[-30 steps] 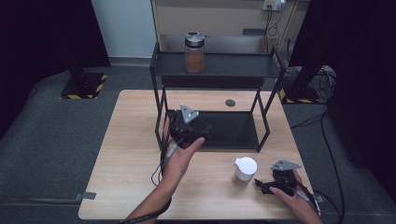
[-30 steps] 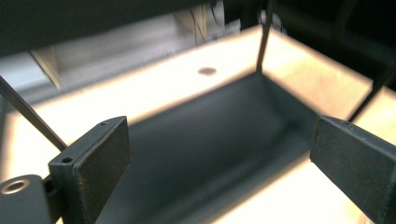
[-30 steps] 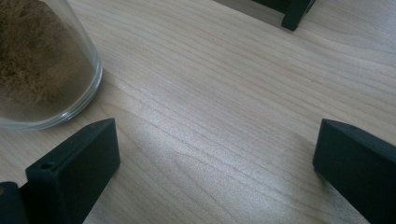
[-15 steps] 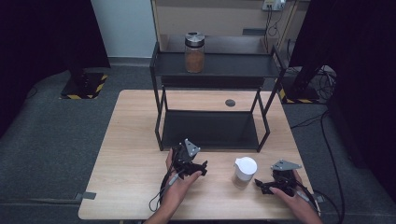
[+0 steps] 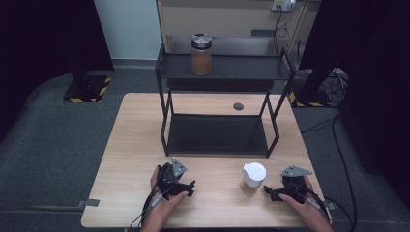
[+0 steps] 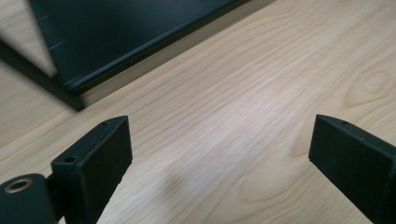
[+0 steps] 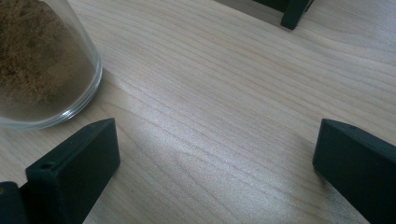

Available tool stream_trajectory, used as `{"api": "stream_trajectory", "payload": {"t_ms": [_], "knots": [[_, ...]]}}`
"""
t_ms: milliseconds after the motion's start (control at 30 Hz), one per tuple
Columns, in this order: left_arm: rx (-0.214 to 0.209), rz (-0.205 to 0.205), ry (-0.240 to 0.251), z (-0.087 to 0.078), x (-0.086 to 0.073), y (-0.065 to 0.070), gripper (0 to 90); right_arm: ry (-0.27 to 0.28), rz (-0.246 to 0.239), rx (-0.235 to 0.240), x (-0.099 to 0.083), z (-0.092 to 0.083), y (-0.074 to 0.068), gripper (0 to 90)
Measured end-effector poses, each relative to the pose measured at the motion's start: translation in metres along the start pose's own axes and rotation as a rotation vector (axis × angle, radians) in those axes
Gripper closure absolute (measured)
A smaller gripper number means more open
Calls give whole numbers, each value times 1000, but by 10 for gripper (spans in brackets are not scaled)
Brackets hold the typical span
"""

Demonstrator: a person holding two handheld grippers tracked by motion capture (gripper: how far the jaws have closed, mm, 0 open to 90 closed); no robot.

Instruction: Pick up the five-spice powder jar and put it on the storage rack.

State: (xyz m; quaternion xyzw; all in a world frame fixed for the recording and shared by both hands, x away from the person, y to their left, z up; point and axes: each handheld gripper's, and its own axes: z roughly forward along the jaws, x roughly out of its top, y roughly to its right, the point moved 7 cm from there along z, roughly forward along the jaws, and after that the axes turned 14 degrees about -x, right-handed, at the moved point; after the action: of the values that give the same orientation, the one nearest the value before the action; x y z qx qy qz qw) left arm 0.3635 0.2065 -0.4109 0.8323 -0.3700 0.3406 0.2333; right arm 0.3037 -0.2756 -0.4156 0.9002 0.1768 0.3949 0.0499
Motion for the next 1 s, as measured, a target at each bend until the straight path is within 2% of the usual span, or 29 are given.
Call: {"api": "stream_trajectory", "payload": {"t_ms": [200, 433, 700, 933, 1000], "knots": [[21, -63, 34, -15, -11, -19, 52, -1, 1, -2, 0, -1, 0, 14], [94, -104, 62, -33, -22, -37, 55, -2, 2, -2, -1, -1, -1, 14], [166, -119, 58, -38, -30, -59, 53, -3, 6, -6, -2, -2, -1, 14], [202, -175, 45, -40, -44, -85, 52, -1, 3, -6, -3, -3, -2, 14], [205, -210, 53, -39, -48, -93, 52, -1, 4, -6, -3, -3, -2, 14]]}}
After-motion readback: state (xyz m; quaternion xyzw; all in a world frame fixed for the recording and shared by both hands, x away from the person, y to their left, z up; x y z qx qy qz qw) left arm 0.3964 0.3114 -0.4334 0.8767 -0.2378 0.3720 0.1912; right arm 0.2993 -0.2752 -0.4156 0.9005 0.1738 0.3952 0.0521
